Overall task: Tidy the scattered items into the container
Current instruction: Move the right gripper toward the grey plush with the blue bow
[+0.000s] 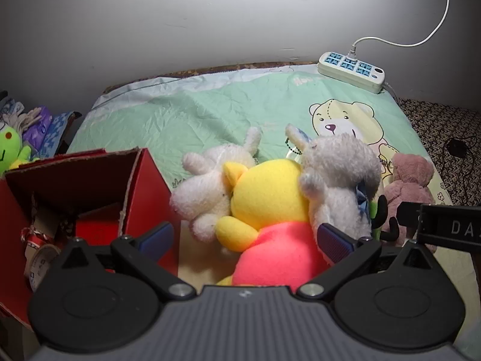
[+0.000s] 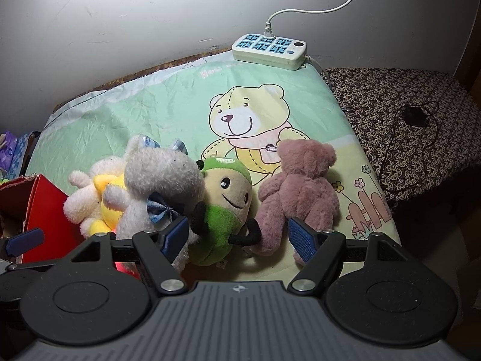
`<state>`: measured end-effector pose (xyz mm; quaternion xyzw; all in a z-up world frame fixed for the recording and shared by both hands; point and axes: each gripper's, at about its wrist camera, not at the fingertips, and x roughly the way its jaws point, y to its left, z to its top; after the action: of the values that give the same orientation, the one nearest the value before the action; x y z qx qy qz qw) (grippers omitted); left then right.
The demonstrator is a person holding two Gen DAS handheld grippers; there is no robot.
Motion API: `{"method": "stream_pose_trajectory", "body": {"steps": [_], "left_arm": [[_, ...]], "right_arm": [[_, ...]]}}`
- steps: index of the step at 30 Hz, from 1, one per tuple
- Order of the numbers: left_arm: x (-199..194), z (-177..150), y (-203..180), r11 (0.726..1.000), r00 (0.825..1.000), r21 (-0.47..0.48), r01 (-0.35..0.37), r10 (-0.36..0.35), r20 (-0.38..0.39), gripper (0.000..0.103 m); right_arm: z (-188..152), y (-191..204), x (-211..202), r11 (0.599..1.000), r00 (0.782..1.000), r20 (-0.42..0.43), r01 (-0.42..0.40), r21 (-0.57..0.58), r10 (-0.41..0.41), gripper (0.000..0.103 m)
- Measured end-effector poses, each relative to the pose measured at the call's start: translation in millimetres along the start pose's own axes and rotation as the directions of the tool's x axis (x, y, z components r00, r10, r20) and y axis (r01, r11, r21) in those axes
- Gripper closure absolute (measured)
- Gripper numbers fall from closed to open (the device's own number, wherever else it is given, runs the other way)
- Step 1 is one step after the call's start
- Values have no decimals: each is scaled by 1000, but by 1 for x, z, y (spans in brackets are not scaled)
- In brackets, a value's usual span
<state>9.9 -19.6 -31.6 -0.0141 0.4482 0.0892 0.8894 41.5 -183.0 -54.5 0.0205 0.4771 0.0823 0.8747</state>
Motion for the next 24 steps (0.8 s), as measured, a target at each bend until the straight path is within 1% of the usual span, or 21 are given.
{"method": "stream_pose_trajectory", "body": {"steps": [13,24], "left_arm": [[-5,-4,-4,999,1000,-25,-28,28,6,1],[-3,-2,-11,999,999,-29,-44,44,7,1]], "right_arm": [[1,-1,-1,999,1000,16,-14,-38,15,28],[1,-7,1,999,1000,15,-25,-42,25,28]]}}
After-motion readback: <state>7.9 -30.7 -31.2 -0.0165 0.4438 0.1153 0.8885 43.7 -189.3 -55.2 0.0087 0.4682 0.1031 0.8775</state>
